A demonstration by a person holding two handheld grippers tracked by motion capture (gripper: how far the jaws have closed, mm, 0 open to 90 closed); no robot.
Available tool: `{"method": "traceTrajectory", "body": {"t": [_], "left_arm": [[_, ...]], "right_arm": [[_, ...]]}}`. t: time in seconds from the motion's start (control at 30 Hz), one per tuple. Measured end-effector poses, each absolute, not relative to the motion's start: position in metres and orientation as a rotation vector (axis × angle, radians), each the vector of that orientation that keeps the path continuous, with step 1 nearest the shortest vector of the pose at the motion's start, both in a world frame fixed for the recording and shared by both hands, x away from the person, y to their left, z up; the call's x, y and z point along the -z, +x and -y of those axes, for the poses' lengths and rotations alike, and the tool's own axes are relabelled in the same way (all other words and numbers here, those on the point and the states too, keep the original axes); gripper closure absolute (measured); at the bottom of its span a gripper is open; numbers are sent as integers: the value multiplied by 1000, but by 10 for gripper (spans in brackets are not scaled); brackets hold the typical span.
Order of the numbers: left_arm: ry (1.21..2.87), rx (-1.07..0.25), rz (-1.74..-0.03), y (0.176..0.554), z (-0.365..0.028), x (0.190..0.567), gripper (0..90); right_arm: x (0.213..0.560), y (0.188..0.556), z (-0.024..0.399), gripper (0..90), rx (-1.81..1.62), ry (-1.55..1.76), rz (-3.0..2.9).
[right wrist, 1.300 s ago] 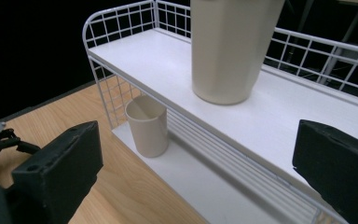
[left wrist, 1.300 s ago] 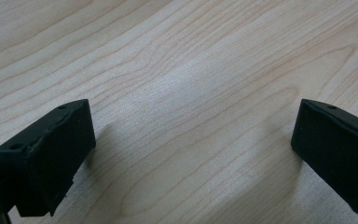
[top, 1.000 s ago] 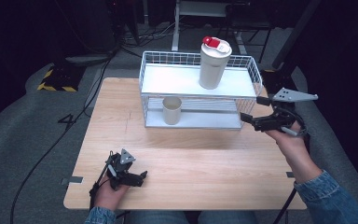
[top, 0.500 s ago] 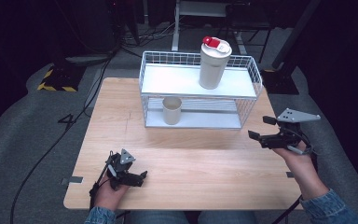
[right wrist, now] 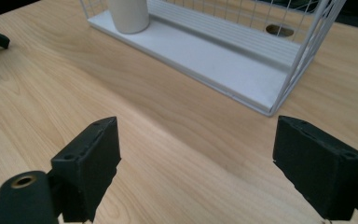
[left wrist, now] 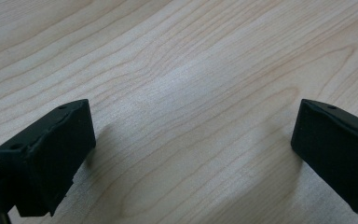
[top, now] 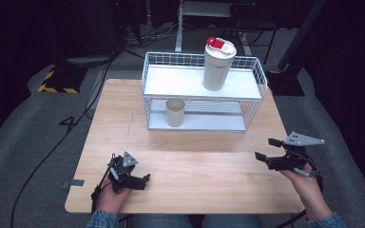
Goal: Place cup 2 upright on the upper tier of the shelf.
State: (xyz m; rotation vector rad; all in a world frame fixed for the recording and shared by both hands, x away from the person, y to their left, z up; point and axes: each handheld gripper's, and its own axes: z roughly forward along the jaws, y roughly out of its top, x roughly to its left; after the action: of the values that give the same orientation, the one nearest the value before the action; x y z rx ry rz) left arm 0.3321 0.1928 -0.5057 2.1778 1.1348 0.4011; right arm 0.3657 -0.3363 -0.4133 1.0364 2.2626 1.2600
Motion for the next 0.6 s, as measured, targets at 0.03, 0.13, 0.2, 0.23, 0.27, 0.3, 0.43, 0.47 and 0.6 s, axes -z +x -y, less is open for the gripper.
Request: {"method": "traceTrajectory", "body": {"t": [0.03, 0.13, 0.2, 0.23, 0.27, 0.3, 0.43, 0.47, 0.6], "left_arm": [[2178, -401, -1135, 332, -193, 506, 2], [2178, -401, -1134, 332, -193, 506, 2], [2178, -401, -1135, 332, -193, 506, 2], [2178, -401, -1135, 332, -193, 506, 2], [2178, -401, -1135, 332, -193, 506, 2], [2178, -401, -1135, 332, -193, 506, 2], [2177, -401, -1135, 332, -193, 506, 2], [2177, -401, -1135, 332, -193, 506, 2], [2178, -401, -1135, 332, -193, 506, 2]], "right_arm": [[419, 364, 337, 153, -1259, 1046, -2265], [430, 362, 339, 152, -1270, 1074, -2269], [437, 360, 340, 152, -1264, 1081, -2270], [440, 360, 340, 152, -1259, 1089, -2269], [443, 359, 340, 152, -1250, 1098, -2268], [447, 358, 340, 152, -1244, 1111, -2269], [461, 356, 340, 152, -1217, 1146, -2291], [466, 356, 340, 152, -1202, 1155, -2299], [477, 355, 341, 151, -1174, 1182, -2306]]}}
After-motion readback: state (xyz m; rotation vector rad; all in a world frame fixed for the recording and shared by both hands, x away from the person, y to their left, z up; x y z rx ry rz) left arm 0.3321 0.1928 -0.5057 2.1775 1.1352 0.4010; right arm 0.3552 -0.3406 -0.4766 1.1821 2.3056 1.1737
